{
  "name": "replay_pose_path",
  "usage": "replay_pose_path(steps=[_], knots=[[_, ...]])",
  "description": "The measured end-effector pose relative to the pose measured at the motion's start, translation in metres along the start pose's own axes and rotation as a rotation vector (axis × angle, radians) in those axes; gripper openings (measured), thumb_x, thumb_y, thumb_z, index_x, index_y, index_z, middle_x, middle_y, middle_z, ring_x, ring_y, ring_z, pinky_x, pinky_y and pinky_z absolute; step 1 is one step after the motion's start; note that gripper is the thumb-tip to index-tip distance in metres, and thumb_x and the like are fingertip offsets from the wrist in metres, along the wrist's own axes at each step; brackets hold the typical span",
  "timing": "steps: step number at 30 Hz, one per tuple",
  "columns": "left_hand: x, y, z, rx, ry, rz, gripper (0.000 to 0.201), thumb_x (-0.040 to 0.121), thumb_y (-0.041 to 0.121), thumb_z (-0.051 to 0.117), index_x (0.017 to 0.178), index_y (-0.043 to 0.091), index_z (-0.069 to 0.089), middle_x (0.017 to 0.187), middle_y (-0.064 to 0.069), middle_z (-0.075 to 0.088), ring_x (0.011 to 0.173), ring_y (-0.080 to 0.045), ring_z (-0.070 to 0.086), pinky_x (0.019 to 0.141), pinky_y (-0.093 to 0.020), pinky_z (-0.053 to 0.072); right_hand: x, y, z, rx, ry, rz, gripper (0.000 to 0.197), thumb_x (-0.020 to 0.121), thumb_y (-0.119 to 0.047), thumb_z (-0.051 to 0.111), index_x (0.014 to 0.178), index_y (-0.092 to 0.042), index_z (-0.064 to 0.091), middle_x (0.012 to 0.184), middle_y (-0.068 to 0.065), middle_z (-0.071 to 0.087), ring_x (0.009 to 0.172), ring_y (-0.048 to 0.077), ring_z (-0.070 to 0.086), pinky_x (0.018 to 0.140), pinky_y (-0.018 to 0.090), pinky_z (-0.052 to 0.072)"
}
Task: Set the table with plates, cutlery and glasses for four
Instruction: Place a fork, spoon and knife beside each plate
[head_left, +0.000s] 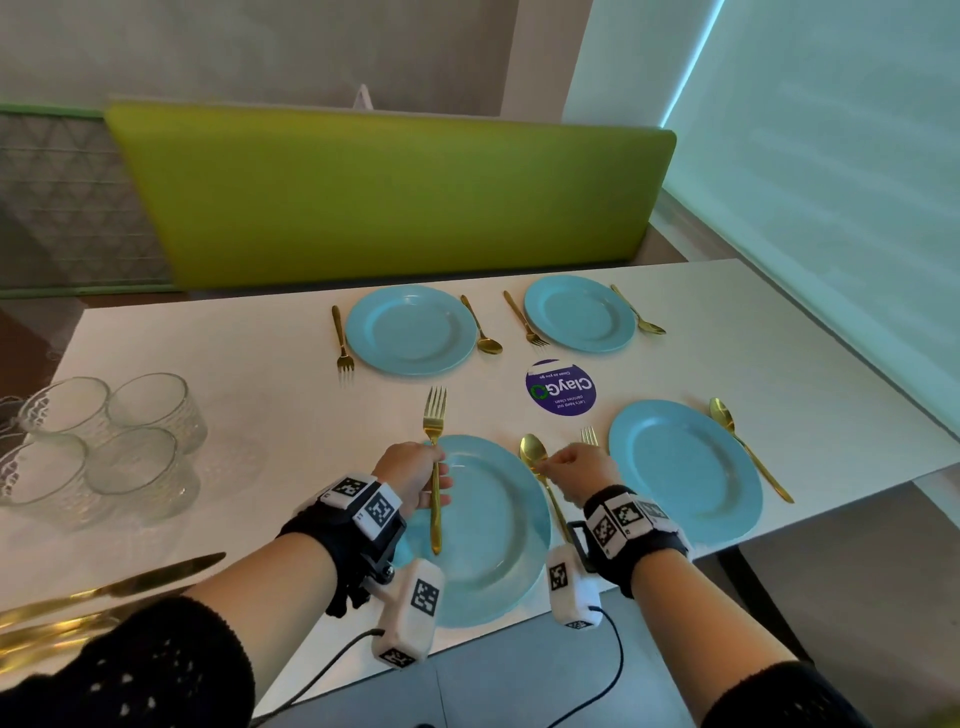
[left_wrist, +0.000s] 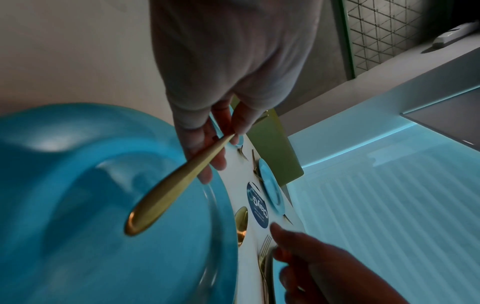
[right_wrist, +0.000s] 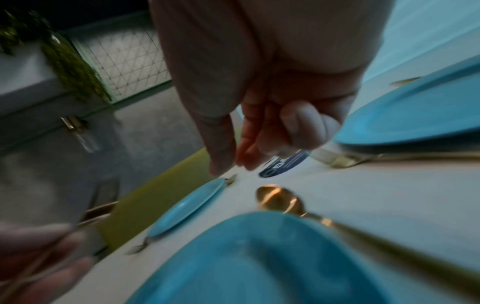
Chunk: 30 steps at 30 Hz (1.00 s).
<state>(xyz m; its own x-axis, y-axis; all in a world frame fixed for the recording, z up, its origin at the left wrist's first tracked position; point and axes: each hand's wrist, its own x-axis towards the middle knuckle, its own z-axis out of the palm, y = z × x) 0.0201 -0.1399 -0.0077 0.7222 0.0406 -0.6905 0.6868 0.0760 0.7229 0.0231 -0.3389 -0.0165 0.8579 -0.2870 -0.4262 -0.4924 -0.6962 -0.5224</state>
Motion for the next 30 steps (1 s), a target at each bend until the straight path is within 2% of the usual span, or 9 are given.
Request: replay_pose_path(steps=[3, 10, 12, 16, 18, 21, 24, 27, 30], knots=[[-0.007, -0.005, -0.013, 0.003, -0.032, -0.004, 0.008, 0.095, 0.009, 0.046, 0.100, 0.003, 0.050, 0.075, -0.008, 0.047, 0.064, -0.018, 0.052, 0.060, -0.037, 0.051, -0.027, -0.028, 0.031, 0.030, -0.157, -0.089, 0.023, 0.083, -0.035, 0.067, 0.067, -0.022, 0.056, 0.071, -0.005, 0.061, 0.052, 0.009, 0.050, 0.046, 0.017, 0.040], [-0.030, -0.020, -0.074, -0.003, -0.135, -0.040, 0.008, 0.095, 0.010, 0.046, 0.098, 0.004, 0.050, 0.077, -0.011, 0.051, 0.066, -0.020, 0.056, 0.057, -0.036, 0.055, -0.091, -0.079, 0.102, 0.136, -0.305, -0.168, 0.013, 0.091, -0.020, 0.057, 0.092, -0.015, 0.068, 0.071, -0.008, 0.061, 0.050, 0.006, 0.051, 0.045, 0.018, 0.039], [-0.037, -0.025, -0.092, 0.004, -0.158, -0.043, 0.010, 0.094, 0.008, 0.045, 0.087, 0.006, 0.052, 0.074, -0.012, 0.054, 0.063, -0.020, 0.057, 0.054, -0.035, 0.055, -0.104, -0.087, 0.118, 0.193, -0.290, -0.173, 0.010, 0.091, -0.017, 0.058, 0.089, -0.015, 0.067, 0.070, -0.007, 0.062, 0.049, 0.006, 0.051, 0.043, 0.016, 0.039], [-0.046, -0.034, -0.121, -0.006, -0.233, -0.038, 0.021, 0.093, 0.001, 0.041, 0.075, 0.006, 0.050, 0.067, -0.009, 0.048, 0.063, -0.021, 0.051, 0.074, -0.047, 0.055, -0.121, -0.100, 0.147, 0.276, -0.254, -0.158, 0.019, 0.088, -0.016, 0.063, 0.069, -0.020, 0.062, 0.065, -0.004, 0.062, 0.037, -0.001, 0.050, 0.038, 0.014, 0.037], [-0.049, -0.039, -0.135, 0.011, -0.259, -0.047, 0.019, 0.094, 0.003, 0.041, 0.078, 0.006, 0.051, 0.068, -0.009, 0.048, 0.062, -0.021, 0.050, 0.069, -0.042, 0.053, -0.129, -0.105, 0.159, 0.285, -0.237, -0.139, 0.022, 0.087, -0.013, 0.063, 0.066, -0.020, 0.060, 0.063, -0.001, 0.060, 0.035, 0.000, 0.049, 0.037, 0.015, 0.036], [-0.050, -0.045, -0.152, 0.067, -0.261, -0.077, 0.017, 0.097, 0.016, 0.042, 0.102, 0.005, 0.055, 0.082, -0.008, 0.051, 0.072, -0.020, 0.052, 0.067, -0.036, 0.047, -0.136, -0.112, 0.170, 0.235, -0.184, -0.101, 0.017, 0.087, -0.015, 0.064, 0.070, -0.020, 0.061, 0.066, -0.002, 0.061, 0.046, 0.007, 0.048, 0.042, 0.018, 0.037], [-0.046, -0.046, -0.168, 0.139, -0.175, -0.075, 0.039, 0.098, 0.026, 0.044, 0.130, 0.003, 0.044, 0.116, -0.014, 0.051, 0.098, -0.025, 0.052, 0.084, -0.039, 0.046, -0.133, -0.112, 0.175, 0.087, -0.097, -0.059, 0.020, 0.084, -0.021, 0.066, 0.066, -0.023, 0.058, 0.074, -0.001, 0.061, 0.060, 0.013, 0.052, 0.064, 0.026, 0.049], [-0.042, -0.041, -0.185, 0.168, -0.133, -0.039, 0.032, 0.097, 0.023, 0.046, 0.121, 0.002, 0.048, 0.107, -0.011, 0.050, 0.085, -0.020, 0.051, 0.081, -0.035, 0.044, -0.133, -0.110, 0.176, -0.076, -0.058, -0.005, 0.011, 0.085, -0.022, 0.064, 0.087, -0.012, 0.070, 0.089, 0.006, 0.065, 0.082, 0.018, 0.057, 0.085, 0.030, 0.051], [-0.040, -0.038, -0.202, 0.171, -0.094, -0.010, 0.014, 0.095, 0.014, 0.047, 0.085, 0.006, 0.053, 0.089, -0.008, 0.051, 0.070, -0.017, 0.050, 0.072, -0.033, 0.046, -0.131, -0.107, 0.181, -0.251, -0.082, 0.024, 0.015, 0.088, -0.025, 0.061, 0.089, -0.013, 0.070, 0.100, 0.009, 0.066, 0.094, 0.020, 0.061, 0.093, 0.030, 0.050]])
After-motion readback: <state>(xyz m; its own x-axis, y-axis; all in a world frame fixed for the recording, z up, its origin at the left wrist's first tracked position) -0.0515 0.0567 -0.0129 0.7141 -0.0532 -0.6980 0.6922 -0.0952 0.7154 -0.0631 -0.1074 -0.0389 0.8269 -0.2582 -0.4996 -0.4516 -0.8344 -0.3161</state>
